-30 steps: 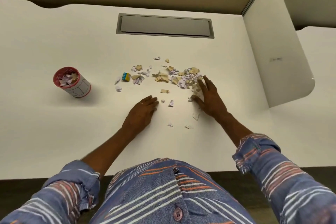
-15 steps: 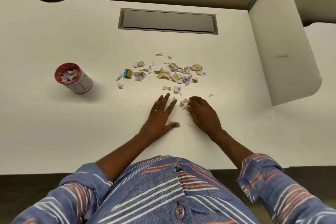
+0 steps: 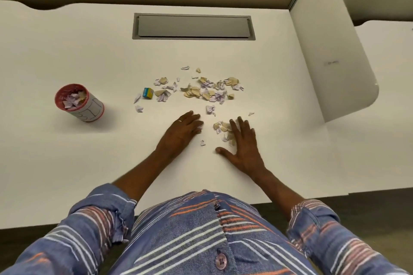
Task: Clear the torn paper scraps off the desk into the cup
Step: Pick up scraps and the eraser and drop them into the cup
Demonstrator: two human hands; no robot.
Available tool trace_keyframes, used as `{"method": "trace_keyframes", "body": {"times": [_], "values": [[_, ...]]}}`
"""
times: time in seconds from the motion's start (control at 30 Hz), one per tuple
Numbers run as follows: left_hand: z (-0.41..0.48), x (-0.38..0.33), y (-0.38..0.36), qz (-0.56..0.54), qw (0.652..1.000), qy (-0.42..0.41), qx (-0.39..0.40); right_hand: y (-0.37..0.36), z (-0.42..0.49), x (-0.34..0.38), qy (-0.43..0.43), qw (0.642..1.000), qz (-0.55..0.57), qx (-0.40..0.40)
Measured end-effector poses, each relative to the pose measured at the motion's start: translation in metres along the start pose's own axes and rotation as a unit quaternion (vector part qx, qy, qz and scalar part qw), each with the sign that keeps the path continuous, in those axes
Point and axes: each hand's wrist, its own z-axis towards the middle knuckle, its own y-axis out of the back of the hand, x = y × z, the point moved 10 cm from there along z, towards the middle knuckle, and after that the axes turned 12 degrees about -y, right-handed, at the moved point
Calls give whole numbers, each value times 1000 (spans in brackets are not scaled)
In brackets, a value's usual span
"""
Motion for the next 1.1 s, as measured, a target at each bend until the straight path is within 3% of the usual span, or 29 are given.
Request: {"method": "trace_keyframes", "body": {"times": [0.3, 0.47, 0.57, 0.67, 0.83, 1.0, 1.1], "values": [[-42, 7, 20, -3, 999, 32, -40, -20, 6, 74, 154, 988, 11, -8], [-44, -4, -3, 20, 997, 79, 16, -3, -1, 67, 162, 986, -26, -22], [-36, -12, -19, 45, 992, 109, 45, -3, -8, 58, 166, 983, -66, 30], [-34, -12, -17, 27, 990, 136, 4, -9, -19, 47, 164, 976, -119, 80], [-39, -4, 4, 4, 991, 115, -73, -14, -36, 49, 144, 978, -130, 83], [-50, 6, 26, 47, 992, 62, -95, -7, -30, 61, 134, 983, -110, 68], [-63, 16, 30, 64, 993, 73, -70, -4, -23, 68, 138, 982, -112, 58]]}}
